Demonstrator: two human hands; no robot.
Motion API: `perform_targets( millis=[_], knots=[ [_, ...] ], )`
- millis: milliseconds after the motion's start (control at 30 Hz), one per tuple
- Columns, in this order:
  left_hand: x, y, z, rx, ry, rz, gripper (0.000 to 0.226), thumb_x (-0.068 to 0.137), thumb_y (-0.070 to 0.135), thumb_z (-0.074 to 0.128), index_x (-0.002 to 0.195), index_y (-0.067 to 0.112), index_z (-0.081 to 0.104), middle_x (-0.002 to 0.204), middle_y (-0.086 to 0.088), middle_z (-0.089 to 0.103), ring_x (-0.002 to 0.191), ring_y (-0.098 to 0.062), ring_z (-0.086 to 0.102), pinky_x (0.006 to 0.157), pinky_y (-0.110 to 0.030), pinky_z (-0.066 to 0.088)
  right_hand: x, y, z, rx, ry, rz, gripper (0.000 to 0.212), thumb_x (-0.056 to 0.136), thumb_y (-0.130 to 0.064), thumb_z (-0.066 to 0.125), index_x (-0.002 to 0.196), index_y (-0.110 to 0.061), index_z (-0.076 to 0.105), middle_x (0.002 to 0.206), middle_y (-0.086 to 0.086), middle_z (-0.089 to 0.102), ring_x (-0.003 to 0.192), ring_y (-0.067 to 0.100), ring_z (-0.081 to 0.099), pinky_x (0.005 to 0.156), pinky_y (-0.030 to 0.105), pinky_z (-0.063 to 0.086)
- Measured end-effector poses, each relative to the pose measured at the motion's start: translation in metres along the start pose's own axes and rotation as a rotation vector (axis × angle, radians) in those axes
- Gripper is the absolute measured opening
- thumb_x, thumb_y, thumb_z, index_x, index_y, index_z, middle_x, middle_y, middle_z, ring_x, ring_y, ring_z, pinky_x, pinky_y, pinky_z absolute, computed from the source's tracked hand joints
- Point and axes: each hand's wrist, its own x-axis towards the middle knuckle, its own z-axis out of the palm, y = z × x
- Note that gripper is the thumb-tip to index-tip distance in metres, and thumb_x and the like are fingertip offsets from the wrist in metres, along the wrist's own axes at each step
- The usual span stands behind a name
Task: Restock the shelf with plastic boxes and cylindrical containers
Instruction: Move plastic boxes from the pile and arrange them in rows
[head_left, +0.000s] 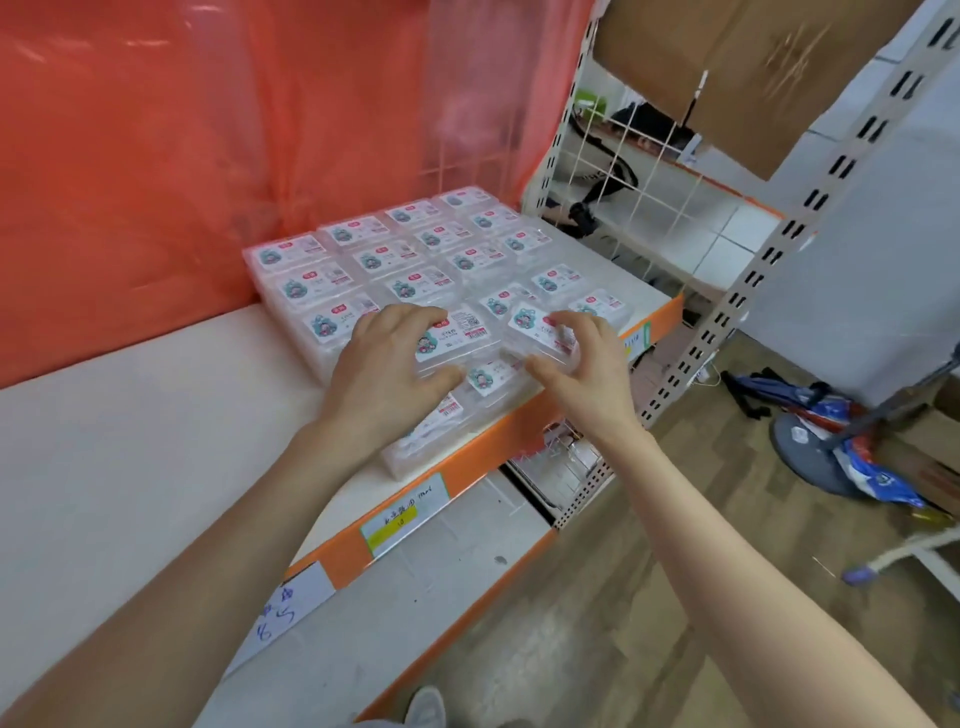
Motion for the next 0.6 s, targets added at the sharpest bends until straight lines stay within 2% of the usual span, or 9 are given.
perform_targets(
  millis=[233,367,600],
  knots=[
    [0.021,0.01,0.014,0.076,-0.012,-0.022,0.053,0.085,0.034,0.059,0.134,0.019,0.044,0.138,-0.003,0.042,0.125,-0.023,0.033,0.098,-0.028,0.025,0.047,0.024,0.005,-0.048,-0.084,-0.057,0.049,0.081,-0.018,0.065,0.128,-0.016,0.05,0.129,0.009,0.045,0.12,0.025,0.039,0.095,0.025,0.027],
    [0.036,0.019,0.024,0.162,-0.015,-0.031,0.055,0.087,0.036,0.055,0.137,0.02,0.039,0.14,-0.003,0.04,0.126,-0.022,0.033,0.099,-0.03,0.027,0.072,0.039,0.002,-0.057,-0.104,-0.079,0.047,0.082,-0.016,0.062,0.127,-0.015,0.05,0.129,0.011,0.043,0.119,0.029,0.038,0.099,0.037,0.03],
    [0.065,0.045,0.045,0.226,0.007,-0.108,0.057,0.089,0.037,0.052,0.141,0.021,0.033,0.142,-0.004,0.035,0.128,-0.024,0.032,0.101,-0.031,0.027,0.126,0.068,-0.017,-0.053,-0.143,-0.17,0.048,0.082,-0.016,0.063,0.128,-0.013,0.049,0.13,0.012,0.043,0.122,0.03,0.036,0.101,0.04,0.029]
  ],
)
